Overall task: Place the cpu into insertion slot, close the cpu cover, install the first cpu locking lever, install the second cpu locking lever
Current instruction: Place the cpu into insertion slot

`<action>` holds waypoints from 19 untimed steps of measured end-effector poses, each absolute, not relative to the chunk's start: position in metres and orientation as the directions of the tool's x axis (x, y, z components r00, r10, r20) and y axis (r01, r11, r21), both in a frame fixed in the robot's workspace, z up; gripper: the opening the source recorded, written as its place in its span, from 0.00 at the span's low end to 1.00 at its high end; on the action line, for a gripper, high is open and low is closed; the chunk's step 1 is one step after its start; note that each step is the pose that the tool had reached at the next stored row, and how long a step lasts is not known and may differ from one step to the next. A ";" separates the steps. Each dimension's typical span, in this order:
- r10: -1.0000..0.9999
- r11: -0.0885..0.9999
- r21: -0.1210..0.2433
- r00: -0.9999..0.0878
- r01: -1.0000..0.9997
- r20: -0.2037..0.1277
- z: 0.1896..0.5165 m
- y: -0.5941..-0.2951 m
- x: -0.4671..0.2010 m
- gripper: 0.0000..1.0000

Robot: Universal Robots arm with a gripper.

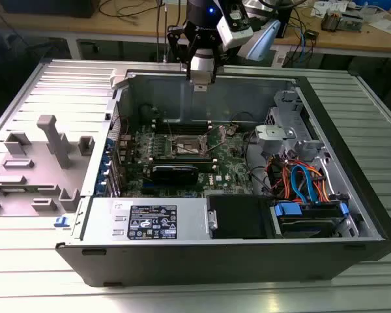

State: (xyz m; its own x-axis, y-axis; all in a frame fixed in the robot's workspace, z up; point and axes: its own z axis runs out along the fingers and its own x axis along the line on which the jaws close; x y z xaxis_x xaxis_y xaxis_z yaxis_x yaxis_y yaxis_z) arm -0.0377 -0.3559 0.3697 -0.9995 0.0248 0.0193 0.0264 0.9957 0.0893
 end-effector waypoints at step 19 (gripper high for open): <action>0.126 0.988 0.085 -0.992 0.127 0.019 0.367 -0.358 -0.038 0.55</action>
